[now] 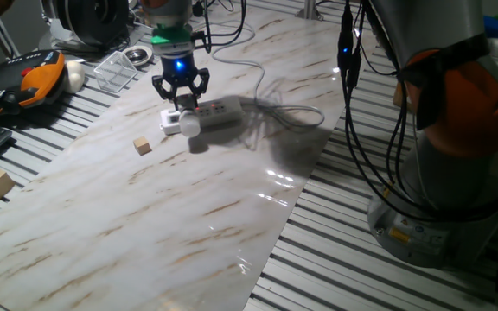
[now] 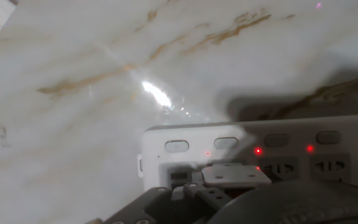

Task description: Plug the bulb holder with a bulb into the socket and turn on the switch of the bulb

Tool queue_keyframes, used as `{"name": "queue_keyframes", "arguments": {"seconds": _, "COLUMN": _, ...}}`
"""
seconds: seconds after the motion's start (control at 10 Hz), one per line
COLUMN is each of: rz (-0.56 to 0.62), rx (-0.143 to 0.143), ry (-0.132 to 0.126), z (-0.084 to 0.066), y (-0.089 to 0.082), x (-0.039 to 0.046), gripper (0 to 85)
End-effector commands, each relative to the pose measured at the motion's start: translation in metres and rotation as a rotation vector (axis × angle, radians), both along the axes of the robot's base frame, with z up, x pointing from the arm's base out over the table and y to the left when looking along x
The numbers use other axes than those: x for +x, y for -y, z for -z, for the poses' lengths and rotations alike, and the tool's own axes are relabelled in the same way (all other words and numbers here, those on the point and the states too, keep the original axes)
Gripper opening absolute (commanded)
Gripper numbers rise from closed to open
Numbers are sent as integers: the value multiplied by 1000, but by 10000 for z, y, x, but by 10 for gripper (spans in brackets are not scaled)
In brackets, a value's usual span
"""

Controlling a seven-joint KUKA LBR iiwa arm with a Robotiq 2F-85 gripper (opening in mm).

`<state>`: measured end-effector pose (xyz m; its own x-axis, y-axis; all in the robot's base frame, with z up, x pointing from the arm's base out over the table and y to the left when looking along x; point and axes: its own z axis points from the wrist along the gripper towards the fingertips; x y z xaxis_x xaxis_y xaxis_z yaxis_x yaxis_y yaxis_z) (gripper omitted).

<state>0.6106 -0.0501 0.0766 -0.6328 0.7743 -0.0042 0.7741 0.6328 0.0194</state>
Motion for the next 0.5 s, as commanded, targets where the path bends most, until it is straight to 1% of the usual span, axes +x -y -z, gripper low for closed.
{"name": "queue_keyframes", "arguments": {"seconds": 0.0, "rz": 1, "rx": -4, "ry": 10, "z": -22, "y": -7, "x": 14, "gripper": 340}}
{"name": "queue_keyframes", "arguments": {"seconds": 0.1, "rz": 2, "rx": -12, "ry": 15, "z": -32, "y": -24, "x": 26, "gripper": 340}}
{"name": "queue_keyframes", "arguments": {"seconds": 0.2, "rz": 2, "rx": -20, "ry": 17, "z": -37, "y": -34, "x": 33, "gripper": 510}}
{"name": "queue_keyframes", "arguments": {"seconds": 0.3, "rz": 4, "rx": -23, "ry": 18, "z": -44, "y": -44, "x": 39, "gripper": 510}}
{"name": "queue_keyframes", "arguments": {"seconds": 0.4, "rz": 5, "rx": -23, "ry": 18, "z": -51, "y": -52, "x": 43, "gripper": 680}}
